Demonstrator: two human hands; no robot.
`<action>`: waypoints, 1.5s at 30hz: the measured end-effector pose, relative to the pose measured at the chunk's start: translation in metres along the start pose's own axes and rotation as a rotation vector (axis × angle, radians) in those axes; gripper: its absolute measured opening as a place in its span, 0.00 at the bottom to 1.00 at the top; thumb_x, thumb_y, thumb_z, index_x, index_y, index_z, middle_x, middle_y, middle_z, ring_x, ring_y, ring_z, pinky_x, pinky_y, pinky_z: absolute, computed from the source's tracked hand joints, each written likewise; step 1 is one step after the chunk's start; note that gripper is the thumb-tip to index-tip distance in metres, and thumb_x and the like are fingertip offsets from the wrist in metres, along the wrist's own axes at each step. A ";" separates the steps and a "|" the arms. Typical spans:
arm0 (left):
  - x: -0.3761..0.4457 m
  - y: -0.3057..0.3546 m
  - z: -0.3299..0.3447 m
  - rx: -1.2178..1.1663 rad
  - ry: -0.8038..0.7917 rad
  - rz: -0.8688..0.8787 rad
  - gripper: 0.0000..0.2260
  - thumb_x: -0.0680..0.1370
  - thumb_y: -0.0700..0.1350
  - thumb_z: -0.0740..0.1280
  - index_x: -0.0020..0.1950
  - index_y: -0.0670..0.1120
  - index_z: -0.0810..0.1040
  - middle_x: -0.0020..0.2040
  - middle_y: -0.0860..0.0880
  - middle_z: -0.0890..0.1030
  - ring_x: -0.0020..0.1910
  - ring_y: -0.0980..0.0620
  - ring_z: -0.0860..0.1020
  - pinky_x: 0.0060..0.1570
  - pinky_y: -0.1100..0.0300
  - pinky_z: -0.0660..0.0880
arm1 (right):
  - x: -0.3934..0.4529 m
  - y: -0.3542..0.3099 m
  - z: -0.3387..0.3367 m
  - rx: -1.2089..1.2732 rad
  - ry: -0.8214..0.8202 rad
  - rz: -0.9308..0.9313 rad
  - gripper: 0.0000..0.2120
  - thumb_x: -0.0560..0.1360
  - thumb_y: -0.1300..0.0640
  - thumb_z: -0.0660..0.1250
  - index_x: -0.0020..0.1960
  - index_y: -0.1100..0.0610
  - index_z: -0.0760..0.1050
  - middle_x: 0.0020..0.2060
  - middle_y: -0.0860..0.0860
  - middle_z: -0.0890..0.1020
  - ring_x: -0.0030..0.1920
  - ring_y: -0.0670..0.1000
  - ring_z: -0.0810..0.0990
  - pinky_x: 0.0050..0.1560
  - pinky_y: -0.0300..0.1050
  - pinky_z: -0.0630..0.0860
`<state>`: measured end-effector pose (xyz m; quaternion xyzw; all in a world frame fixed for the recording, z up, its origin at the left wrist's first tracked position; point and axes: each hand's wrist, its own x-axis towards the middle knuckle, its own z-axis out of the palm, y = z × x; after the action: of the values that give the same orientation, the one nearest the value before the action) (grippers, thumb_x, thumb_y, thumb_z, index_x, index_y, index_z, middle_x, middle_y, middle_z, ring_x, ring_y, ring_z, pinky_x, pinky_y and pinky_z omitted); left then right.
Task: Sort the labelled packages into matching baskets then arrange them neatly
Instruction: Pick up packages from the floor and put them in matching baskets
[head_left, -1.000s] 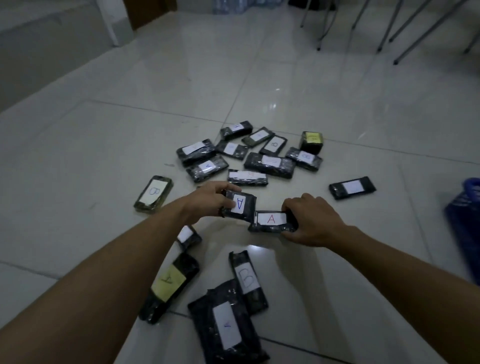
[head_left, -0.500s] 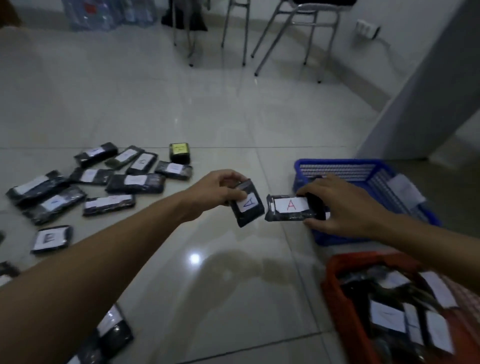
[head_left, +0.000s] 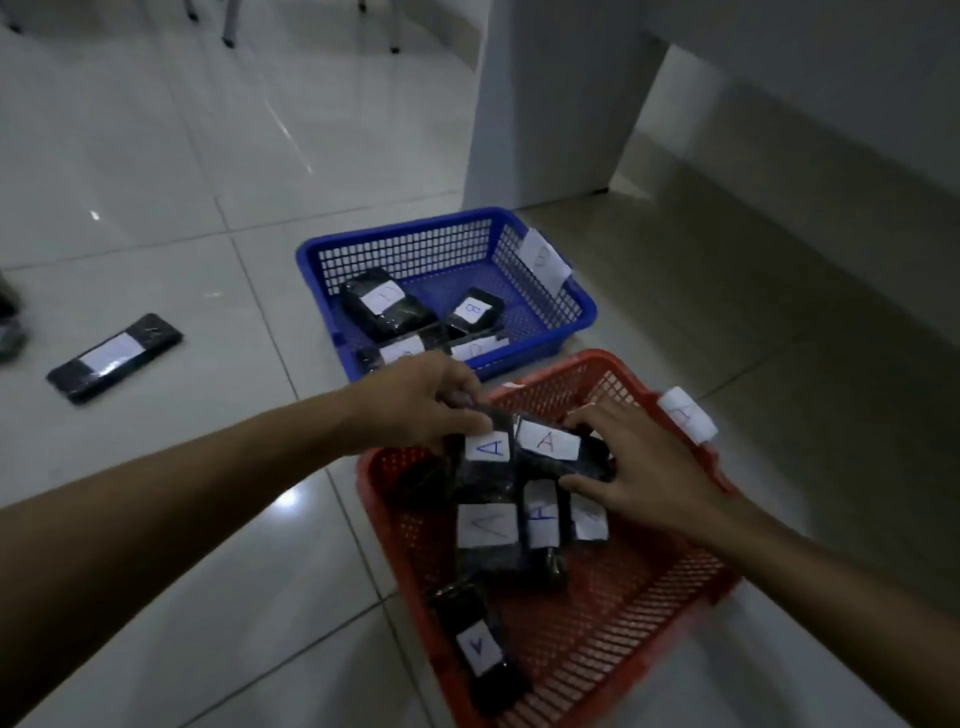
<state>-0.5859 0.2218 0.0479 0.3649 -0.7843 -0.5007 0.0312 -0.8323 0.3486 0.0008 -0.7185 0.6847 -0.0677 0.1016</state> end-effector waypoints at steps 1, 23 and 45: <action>0.004 0.002 0.010 0.008 -0.044 -0.007 0.04 0.76 0.47 0.70 0.50 0.50 0.80 0.48 0.53 0.83 0.43 0.55 0.83 0.40 0.65 0.80 | -0.003 0.002 0.007 0.010 -0.007 -0.002 0.26 0.68 0.33 0.68 0.61 0.45 0.72 0.54 0.42 0.76 0.53 0.44 0.74 0.53 0.43 0.72; -0.083 -0.049 -0.062 0.514 0.298 -0.061 0.10 0.75 0.54 0.69 0.53 0.51 0.79 0.45 0.57 0.80 0.41 0.60 0.78 0.43 0.59 0.77 | 0.105 -0.151 -0.016 0.226 0.119 -0.276 0.10 0.76 0.46 0.67 0.56 0.48 0.76 0.48 0.43 0.77 0.50 0.45 0.74 0.49 0.47 0.75; -0.454 -0.273 -0.048 0.102 0.517 -0.665 0.17 0.74 0.55 0.70 0.60 0.52 0.76 0.53 0.55 0.78 0.45 0.57 0.77 0.48 0.58 0.76 | 0.101 -0.478 0.135 0.054 -0.460 -0.779 0.24 0.74 0.39 0.68 0.66 0.46 0.68 0.56 0.42 0.75 0.49 0.43 0.71 0.46 0.41 0.69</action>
<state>-0.0857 0.3957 -0.0049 0.7129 -0.6140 -0.3358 0.0456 -0.3312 0.2746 -0.0204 -0.9160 0.3209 0.0429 0.2368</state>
